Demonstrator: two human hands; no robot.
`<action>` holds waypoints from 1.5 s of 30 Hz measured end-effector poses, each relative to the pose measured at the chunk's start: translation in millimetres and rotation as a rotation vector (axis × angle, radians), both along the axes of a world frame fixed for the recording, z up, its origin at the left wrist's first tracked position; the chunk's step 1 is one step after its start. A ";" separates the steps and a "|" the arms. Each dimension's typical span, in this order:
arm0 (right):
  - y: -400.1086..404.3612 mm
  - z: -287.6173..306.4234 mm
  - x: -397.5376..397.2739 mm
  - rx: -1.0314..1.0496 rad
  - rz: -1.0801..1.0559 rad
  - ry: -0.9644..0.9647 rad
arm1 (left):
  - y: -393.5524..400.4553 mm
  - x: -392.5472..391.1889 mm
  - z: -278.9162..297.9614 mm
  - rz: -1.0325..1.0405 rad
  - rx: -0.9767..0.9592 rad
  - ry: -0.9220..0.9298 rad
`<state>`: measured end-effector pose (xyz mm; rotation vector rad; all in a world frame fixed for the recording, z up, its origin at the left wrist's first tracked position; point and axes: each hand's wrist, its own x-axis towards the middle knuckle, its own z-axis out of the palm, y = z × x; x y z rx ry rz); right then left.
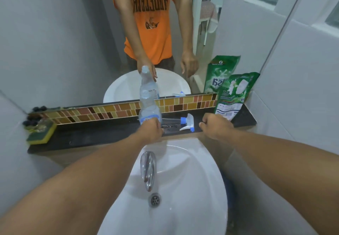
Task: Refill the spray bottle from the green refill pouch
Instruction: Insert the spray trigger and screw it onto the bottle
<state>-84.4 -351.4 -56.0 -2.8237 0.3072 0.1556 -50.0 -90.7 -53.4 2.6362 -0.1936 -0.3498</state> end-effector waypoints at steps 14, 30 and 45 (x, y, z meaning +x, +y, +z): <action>53.9 6.4 23.7 0.002 0.041 0.009 | 97.5 21.5 3.7 0.099 -0.054 0.021; 38.0 -16.8 66.3 -0.020 0.065 0.050 | 76.8 54.9 23.1 0.045 -0.274 -0.030; 43.8 -73.7 87.3 -0.019 0.002 0.109 | 31.5 64.7 24.1 0.209 -0.550 -0.067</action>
